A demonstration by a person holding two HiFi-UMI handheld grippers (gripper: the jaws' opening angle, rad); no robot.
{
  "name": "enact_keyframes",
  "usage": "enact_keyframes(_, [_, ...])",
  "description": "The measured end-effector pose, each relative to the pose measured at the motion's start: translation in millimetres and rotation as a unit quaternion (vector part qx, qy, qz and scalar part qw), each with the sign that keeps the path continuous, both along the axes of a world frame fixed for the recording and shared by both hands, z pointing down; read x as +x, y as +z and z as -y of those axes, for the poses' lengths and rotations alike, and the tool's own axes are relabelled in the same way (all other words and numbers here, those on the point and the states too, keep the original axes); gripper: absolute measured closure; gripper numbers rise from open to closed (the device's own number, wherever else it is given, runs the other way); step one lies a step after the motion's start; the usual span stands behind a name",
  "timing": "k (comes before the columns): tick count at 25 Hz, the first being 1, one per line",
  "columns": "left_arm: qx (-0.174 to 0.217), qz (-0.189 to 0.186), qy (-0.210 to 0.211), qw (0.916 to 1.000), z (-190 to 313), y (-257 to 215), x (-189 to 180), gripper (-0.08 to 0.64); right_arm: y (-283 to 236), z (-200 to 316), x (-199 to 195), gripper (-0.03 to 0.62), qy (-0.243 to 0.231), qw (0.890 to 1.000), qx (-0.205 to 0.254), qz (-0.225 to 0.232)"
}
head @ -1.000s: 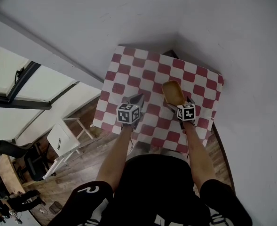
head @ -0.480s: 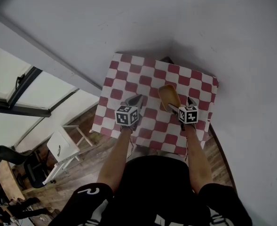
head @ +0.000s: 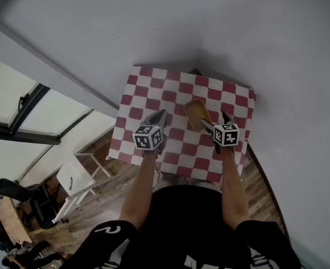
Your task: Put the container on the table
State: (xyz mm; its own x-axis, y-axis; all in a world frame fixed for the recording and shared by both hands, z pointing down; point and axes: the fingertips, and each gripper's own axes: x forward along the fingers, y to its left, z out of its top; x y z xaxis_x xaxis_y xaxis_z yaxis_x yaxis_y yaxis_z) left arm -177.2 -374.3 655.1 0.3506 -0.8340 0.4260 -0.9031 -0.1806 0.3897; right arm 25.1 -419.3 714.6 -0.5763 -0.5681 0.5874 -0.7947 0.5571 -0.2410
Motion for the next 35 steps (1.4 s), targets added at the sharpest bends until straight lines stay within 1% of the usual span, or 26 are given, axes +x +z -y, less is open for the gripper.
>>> enact_keyframes(5, [0.011,0.003,-0.002,0.9999,-4.4,-11.9,8.3,0.535,-27.8,-0.2,8.3,0.081,0.018,0.999,0.019,0.018])
enact_keyframes(10, [0.018,-0.015,-0.028,0.9993,-8.4,-22.2,4.5,0.535,-50.4,-0.6,18.8,0.124,0.028,0.999,0.038,0.025])
enact_keyframes(14, [0.028,-0.004,-0.019,0.9994,-8.3,-33.3,9.9,0.535,-66.2,0.9,23.0,0.156,0.032,0.998,0.054,0.019])
enact_keyframes(21, [0.043,0.03,0.016,0.9985,-6.6,-49.1,25.5,0.535,-89.5,3.1,22.2,0.217,0.028,0.996,0.08,0.012])
enact_keyframes(35, [0.064,0.04,0.019,0.9969,-2.1,-69.5,24.7,0.535,-119.7,7.6,31.4,0.339,0.034,0.993,0.117,-0.005])
